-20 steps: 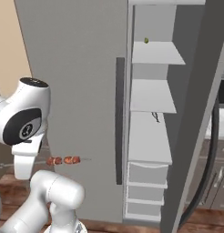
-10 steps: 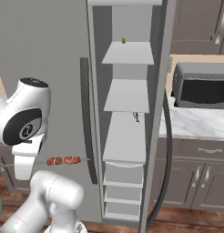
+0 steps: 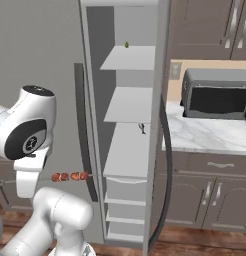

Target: Store the kebab skewer in the freezer for long-term storage. Close the freezer door after placing the cooked food.

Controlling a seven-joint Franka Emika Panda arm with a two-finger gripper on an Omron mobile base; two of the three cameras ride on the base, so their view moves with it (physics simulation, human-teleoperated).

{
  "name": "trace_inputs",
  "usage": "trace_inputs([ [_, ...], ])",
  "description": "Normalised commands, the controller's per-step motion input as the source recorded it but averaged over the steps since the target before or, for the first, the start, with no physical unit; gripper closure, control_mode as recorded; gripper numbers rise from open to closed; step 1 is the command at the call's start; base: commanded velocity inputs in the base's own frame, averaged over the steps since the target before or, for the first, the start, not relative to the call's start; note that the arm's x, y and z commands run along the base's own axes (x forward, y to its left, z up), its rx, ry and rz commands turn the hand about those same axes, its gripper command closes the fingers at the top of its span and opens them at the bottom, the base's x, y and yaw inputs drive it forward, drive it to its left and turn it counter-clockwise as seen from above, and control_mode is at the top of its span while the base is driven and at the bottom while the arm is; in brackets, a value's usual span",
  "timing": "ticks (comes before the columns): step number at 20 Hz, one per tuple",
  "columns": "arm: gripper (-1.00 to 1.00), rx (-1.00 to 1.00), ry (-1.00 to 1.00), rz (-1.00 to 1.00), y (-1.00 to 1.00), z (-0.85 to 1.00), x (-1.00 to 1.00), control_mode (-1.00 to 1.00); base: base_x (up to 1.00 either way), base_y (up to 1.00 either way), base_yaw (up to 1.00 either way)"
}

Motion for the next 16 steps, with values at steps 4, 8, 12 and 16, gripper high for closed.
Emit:
trace_inputs([
  [4, 1.00, 0.00, 0.00, 0.00, 0.00, 0.00, 0.00, 1.00, 0.30, -0.25, 0.00],
  [8, 1.00, 0.00, 0.00, 0.00, 0.00, 0.00, 0.00, 1.00, 0.29, -0.35, 0.00],
  [12, 1.00, 0.00, 0.00, 0.00, 0.00, 0.00, 0.00, 1.00, 0.30, -0.31, 0.00],
  [16, 1.00, 0.00, 0.00, 0.00, 0.00, 0.00, 0.00, 1.00, 0.41, -0.12, 0.00],
])
